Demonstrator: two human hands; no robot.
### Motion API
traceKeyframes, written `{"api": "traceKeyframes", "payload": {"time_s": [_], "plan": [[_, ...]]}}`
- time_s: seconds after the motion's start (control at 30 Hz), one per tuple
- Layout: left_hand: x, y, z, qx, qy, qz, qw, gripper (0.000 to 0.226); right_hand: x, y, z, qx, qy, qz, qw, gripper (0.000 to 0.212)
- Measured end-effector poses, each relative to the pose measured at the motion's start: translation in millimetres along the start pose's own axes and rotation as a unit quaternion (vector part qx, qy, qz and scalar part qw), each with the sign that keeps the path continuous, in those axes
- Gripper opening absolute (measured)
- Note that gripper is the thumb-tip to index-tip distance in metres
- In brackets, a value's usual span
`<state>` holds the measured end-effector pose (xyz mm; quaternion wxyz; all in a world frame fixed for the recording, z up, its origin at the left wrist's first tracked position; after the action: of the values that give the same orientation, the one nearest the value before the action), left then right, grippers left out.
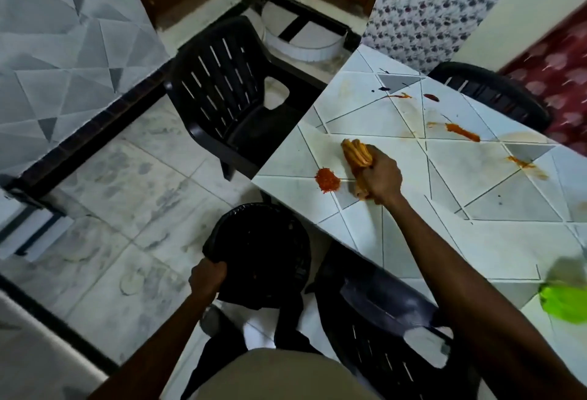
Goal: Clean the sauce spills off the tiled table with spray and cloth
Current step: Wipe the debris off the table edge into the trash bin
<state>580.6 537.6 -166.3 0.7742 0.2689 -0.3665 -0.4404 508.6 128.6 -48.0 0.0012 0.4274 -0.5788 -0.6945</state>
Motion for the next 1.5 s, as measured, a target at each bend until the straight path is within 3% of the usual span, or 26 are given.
{"api": "traceKeyframes", "payload": {"time_s": [0.13, 0.23, 0.37, 0.57, 0.87, 1.03, 1.23, 1.37, 1.5], "plan": [[13.6, -9.8, 9.0, 0.016, 0.000, 0.018, 1.000, 0.019, 6.5, -30.6, -39.2, -0.059, 0.093, 0.182, 0.977, 0.045], [17.3, -16.9, 11.8, 0.032, 0.002, 0.027, 0.999, 0.017, 14.6, -59.9, -49.4, -0.103, 0.115, 0.238, 0.959, 0.051], [15.6, -21.7, 10.9, 0.043, 0.001, 0.028, 0.999, 0.018, 16.5, -90.3, -38.2, -0.161, 0.129, 0.238, 0.949, 0.052], [17.3, -21.1, 8.9, 0.032, 0.011, 0.016, 0.999, 0.019, 0.1, -102.6, 1.0, -0.225, 0.146, 0.191, 0.944, 0.074], [20.3, -12.8, 6.6, 0.022, 0.008, -0.009, 1.000, 0.031, -54.4, -135.4, 129.4, -0.278, 0.217, 0.112, 0.929, 0.061], [21.2, -9.9, 6.3, 0.023, 0.009, -0.013, 1.000, 0.032, -49.7, -135.2, 131.9, -0.252, 0.178, 0.000, 0.951, 0.058], [21.9, -8.0, 7.5, 0.010, 0.013, -0.006, 1.000, 0.032, -26.7, -60.3, 71.3, -0.110, 0.105, -0.083, 0.985, 0.053], [23.1, -8.3, 8.7, 0.005, 0.022, -0.008, 1.000, 0.033, 10.7, -21.6, 27.1, -0.039, 0.066, -0.008, 0.997, 0.059], [22.6, -9.0, 11.2, 0.007, 0.029, 0.000, 1.000, 0.034, 36.7, -31.2, 24.6, -0.083, 0.002, 0.104, 0.991, 0.056]]}}
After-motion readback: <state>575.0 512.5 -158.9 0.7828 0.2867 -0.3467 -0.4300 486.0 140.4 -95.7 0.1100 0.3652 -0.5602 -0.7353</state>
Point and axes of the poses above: each hand's wrist, its own z-axis away from the middle knuckle, its own y-axis out of the back of the hand, x = y × z, the point moved 3 cm from there along -z, towards the middle knuckle, and after that the axes turned 9 degrees about x, right-handed, at the moved point
